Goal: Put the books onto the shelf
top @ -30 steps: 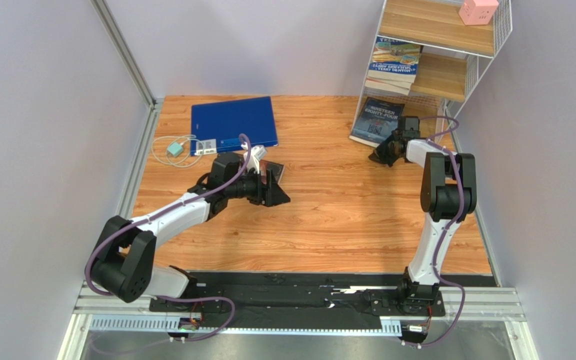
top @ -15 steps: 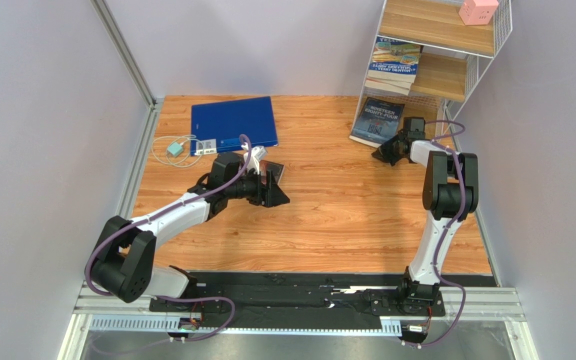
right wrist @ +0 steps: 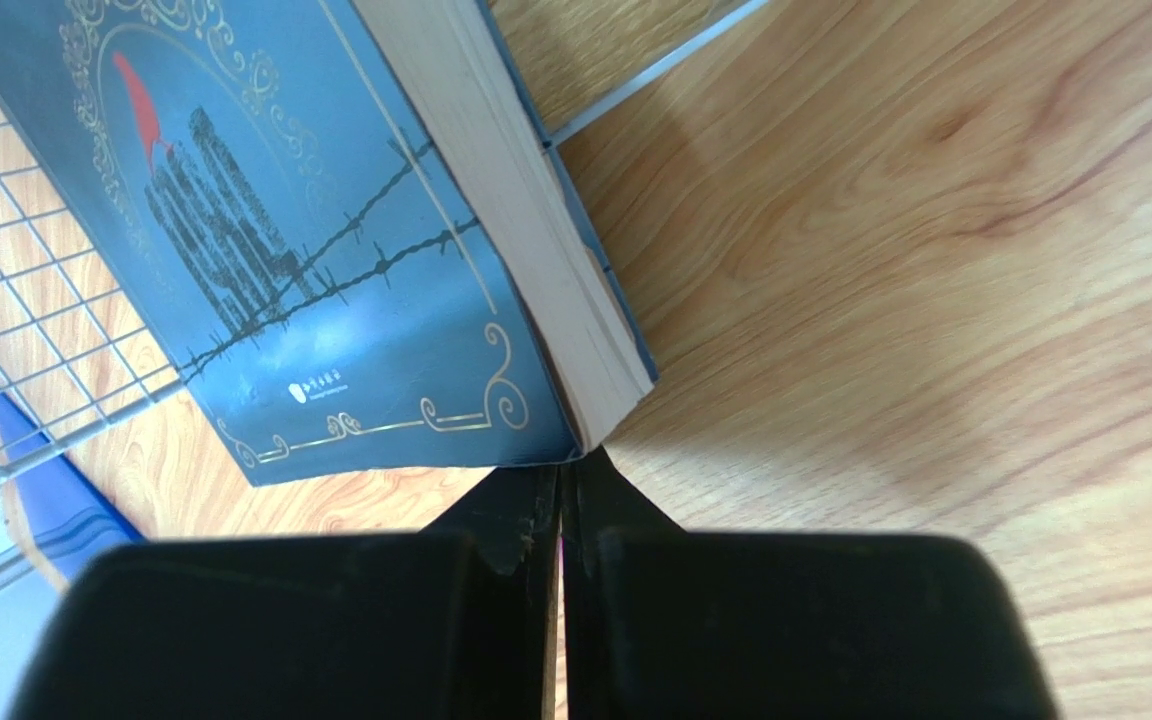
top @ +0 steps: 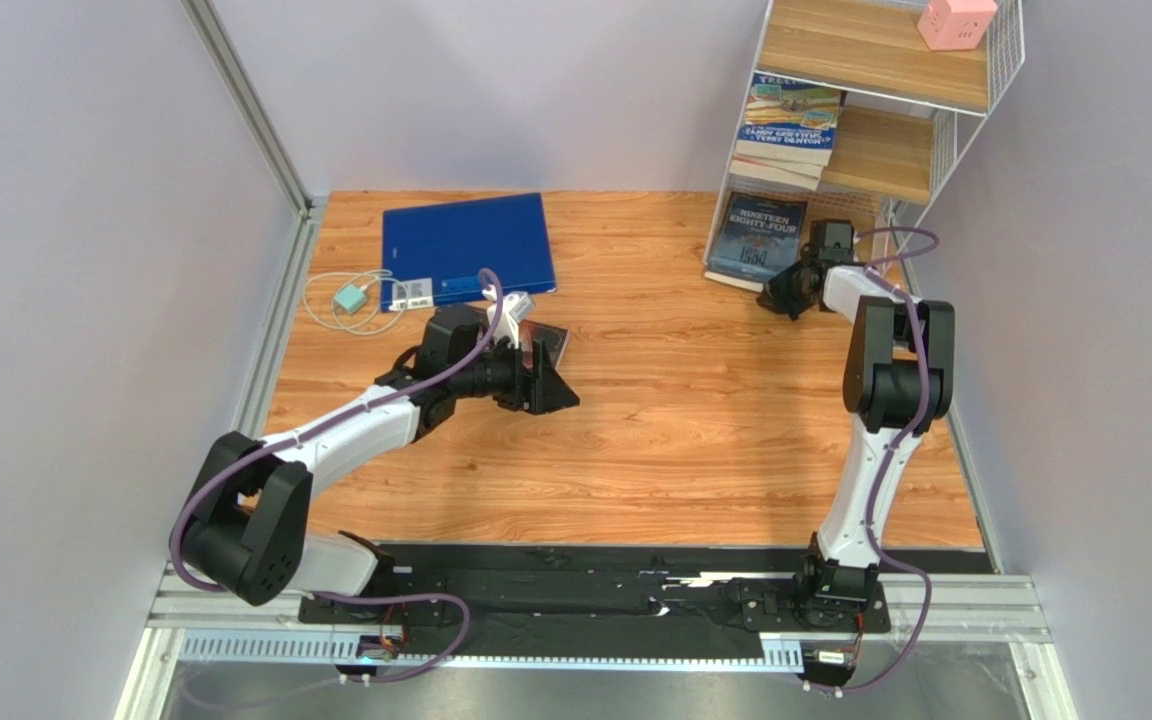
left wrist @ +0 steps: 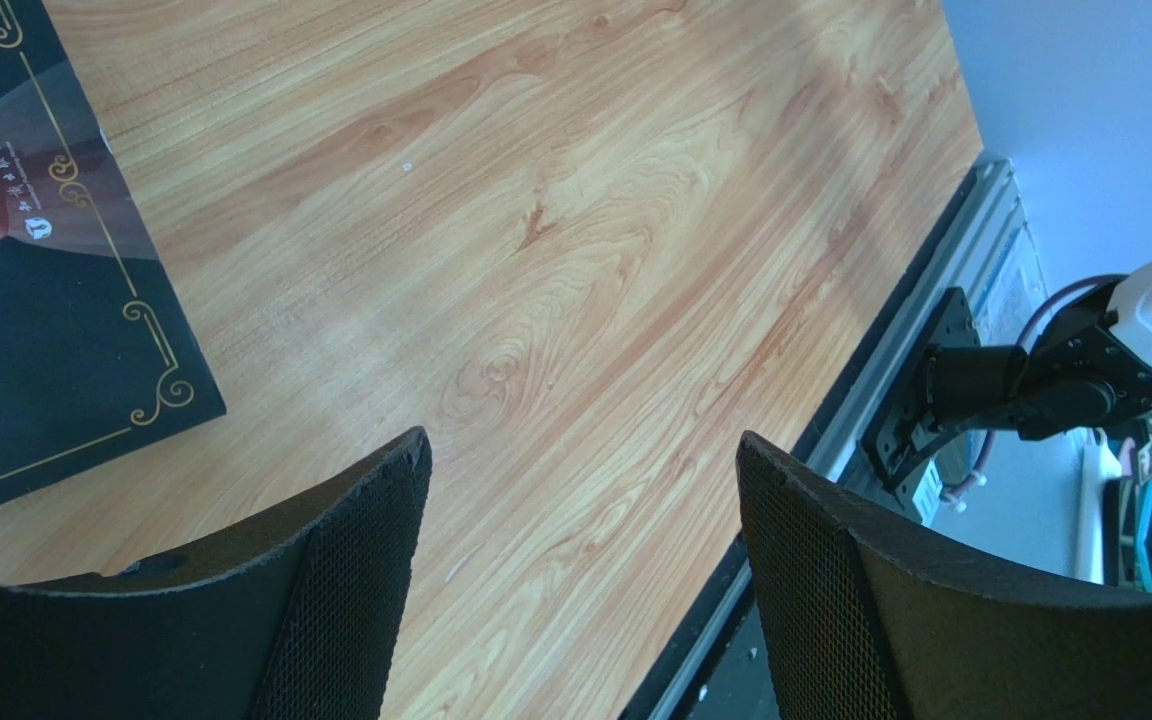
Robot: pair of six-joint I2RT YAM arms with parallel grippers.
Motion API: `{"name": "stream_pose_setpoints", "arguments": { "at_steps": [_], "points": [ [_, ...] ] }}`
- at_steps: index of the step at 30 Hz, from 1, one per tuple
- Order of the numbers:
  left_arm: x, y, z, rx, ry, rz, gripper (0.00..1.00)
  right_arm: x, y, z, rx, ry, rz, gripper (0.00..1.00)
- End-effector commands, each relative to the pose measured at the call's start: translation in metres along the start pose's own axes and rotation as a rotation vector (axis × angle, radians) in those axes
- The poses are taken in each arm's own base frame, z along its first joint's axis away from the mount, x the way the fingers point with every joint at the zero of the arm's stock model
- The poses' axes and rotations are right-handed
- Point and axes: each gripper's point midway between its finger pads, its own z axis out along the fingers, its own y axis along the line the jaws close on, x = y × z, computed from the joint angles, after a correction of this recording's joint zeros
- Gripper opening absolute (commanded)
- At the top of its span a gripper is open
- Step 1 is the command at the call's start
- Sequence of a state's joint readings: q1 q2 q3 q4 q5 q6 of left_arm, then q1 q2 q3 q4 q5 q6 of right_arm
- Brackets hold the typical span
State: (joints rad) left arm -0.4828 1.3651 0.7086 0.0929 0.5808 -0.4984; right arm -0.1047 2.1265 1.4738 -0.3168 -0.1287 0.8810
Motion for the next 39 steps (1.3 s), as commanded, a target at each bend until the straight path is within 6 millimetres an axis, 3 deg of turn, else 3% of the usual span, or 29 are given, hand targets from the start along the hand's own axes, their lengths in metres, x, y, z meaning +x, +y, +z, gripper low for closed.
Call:
{"name": "stream_pose_setpoints", "arguments": {
  "at_steps": [1, 6, 7, 10, 11, 12, 15, 17, 18, 20, 21, 23, 24, 25, 27, 28, 29, 31, 32, 33, 35, 36, 39],
  "points": [
    [-0.010, -0.004, 0.001, 0.010, -0.023, 0.038, 0.80, -0.019, 0.002, 0.002, 0.010, -0.052, -0.014, 0.00],
    [-0.008, -0.001, 0.003, 0.004, -0.022, 0.037, 0.80, -0.006, 0.010, -0.012, -0.057, -0.040, -0.033, 0.00],
    [-0.008, 0.000, 0.004, 0.000, -0.021, 0.037, 0.80, 0.003, 0.005, -0.013, -0.061, -0.030, -0.035, 0.00],
    [-0.011, 0.003, 0.005, -0.018, -0.025, 0.038, 0.81, 0.021, 0.016, -0.029, -0.103, -0.025, -0.079, 0.00],
    [-0.013, 0.005, 0.005, -0.032, -0.032, 0.037, 0.81, 0.032, 0.009, -0.031, -0.087, -0.012, -0.087, 0.00],
    [-0.016, 0.007, 0.005, -0.046, -0.026, 0.034, 0.81, 0.039, 0.018, -0.042, -0.112, -0.016, -0.112, 0.00],
    [-0.022, 0.020, 0.005, -0.134, -0.020, 0.005, 0.83, 0.056, 0.017, -0.057, -0.131, -0.008, -0.145, 0.01],
    [-0.022, 0.035, 0.002, -0.209, -0.012, -0.023, 0.84, 0.080, 0.032, -0.071, -0.183, 0.008, -0.191, 0.04],
    [-0.026, 0.043, -0.003, -0.245, -0.010, -0.053, 0.84, 0.101, 0.033, -0.073, -0.188, 0.032, -0.230, 0.05],
    [-0.030, 0.064, -0.011, -0.305, -0.018, -0.114, 0.84, 0.117, 0.039, -0.083, -0.188, 0.030, -0.293, 0.10],
    [-0.030, 0.071, -0.015, -0.329, -0.016, -0.161, 0.85, 0.140, 0.048, -0.087, -0.209, 0.050, -0.352, 0.12],
    [-0.031, 0.092, -0.025, -0.376, -0.030, -0.245, 0.85, 0.159, 0.055, -0.088, -0.210, 0.054, -0.431, 0.18],
    [-0.026, 0.098, -0.028, -0.393, -0.029, -0.301, 0.84, 0.182, 0.064, -0.089, -0.223, 0.068, -0.491, 0.19],
    [-0.024, 0.104, -0.032, -0.413, -0.033, -0.339, 0.84, 0.186, 0.082, -0.092, -0.247, 0.054, -0.524, 0.23],
    [-0.017, 0.119, -0.040, -0.462, -0.044, -0.400, 0.81, 0.216, 0.090, -0.080, -0.252, 0.099, -0.624, 0.27],
    [-0.013, 0.122, -0.040, -0.469, -0.047, -0.438, 0.79, 0.218, 0.114, -0.082, -0.296, 0.095, -0.646, 0.31],
    [-0.011, 0.126, -0.043, -0.470, -0.054, -0.462, 0.77, 0.233, 0.111, -0.068, -0.287, 0.143, -0.678, 0.35],
    [0.002, 0.133, -0.042, -0.478, -0.033, -0.512, 0.64, 0.248, 0.123, -0.060, -0.308, 0.188, -0.709, 0.40],
    [0.003, 0.137, -0.043, -0.481, -0.033, -0.526, 0.54, 0.256, 0.133, -0.052, -0.334, 0.218, -0.718, 0.43],
    [0.010, 0.140, -0.044, -0.488, -0.024, -0.543, 0.35, 0.259, 0.137, -0.049, -0.347, 0.233, -0.728, 0.44],
    [0.019, 0.145, -0.042, -0.487, -0.015, -0.571, 0.18, 0.267, 0.150, -0.039, -0.382, 0.265, -0.741, 0.48],
    [0.024, 0.149, -0.041, -0.495, -0.002, -0.587, 0.00, 0.270, 0.153, -0.035, -0.395, 0.277, -0.753, 0.49],
    [0.029, 0.151, -0.038, -0.485, 0.013, -0.612, 0.00, 0.283, 0.174, -0.027, -0.453, 0.344, -0.775, 0.53]
  ]
}}
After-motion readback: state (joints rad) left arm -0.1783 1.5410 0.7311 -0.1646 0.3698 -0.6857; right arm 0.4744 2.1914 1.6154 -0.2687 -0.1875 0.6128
